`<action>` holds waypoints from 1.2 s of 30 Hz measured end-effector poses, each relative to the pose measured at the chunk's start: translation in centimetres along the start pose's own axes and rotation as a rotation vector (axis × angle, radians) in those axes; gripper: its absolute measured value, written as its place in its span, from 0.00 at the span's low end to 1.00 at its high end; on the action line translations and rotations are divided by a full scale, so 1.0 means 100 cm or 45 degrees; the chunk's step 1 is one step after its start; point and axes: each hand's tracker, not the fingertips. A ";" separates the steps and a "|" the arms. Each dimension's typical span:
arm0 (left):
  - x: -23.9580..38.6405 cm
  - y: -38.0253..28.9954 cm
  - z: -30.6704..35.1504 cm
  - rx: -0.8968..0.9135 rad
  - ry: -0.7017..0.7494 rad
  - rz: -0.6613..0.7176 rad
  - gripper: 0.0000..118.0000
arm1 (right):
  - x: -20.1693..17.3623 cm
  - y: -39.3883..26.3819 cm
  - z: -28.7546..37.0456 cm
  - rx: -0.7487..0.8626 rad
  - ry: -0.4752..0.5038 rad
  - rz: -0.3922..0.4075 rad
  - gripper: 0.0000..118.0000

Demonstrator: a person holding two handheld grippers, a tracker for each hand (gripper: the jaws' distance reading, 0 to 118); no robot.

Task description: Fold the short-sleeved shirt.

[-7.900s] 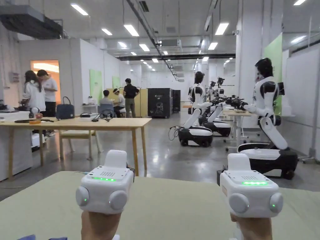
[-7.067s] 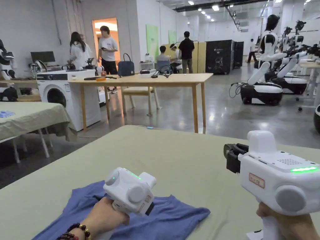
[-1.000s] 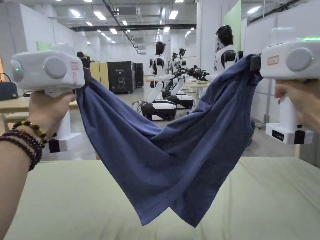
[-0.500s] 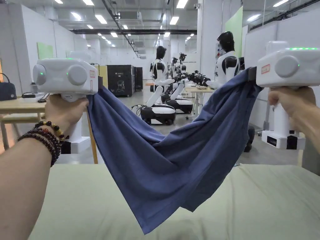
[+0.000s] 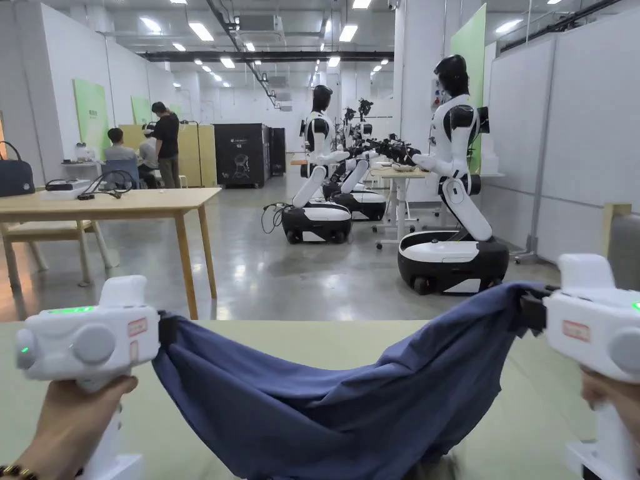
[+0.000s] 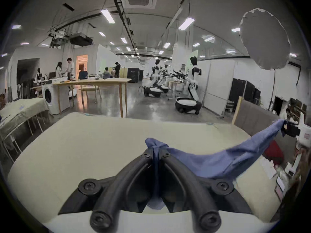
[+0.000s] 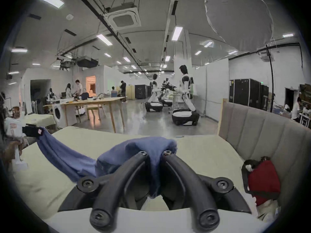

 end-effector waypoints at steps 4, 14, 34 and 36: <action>-0.020 -0.063 0.058 -0.193 -0.026 -0.112 0.02 | 0.019 -0.050 0.080 -0.105 0.014 0.152 0.08; -0.049 -0.226 0.188 -0.502 -0.121 -0.026 0.02 | 0.050 -0.186 0.206 -0.741 0.149 0.348 0.08; -0.084 -0.240 0.250 -0.301 -0.056 0.261 0.96 | 0.046 -0.163 0.316 -0.519 0.181 0.070 0.98; -0.084 -0.242 0.284 -0.247 -0.046 0.251 0.89 | 0.031 -0.155 0.353 -0.368 0.210 -0.012 0.96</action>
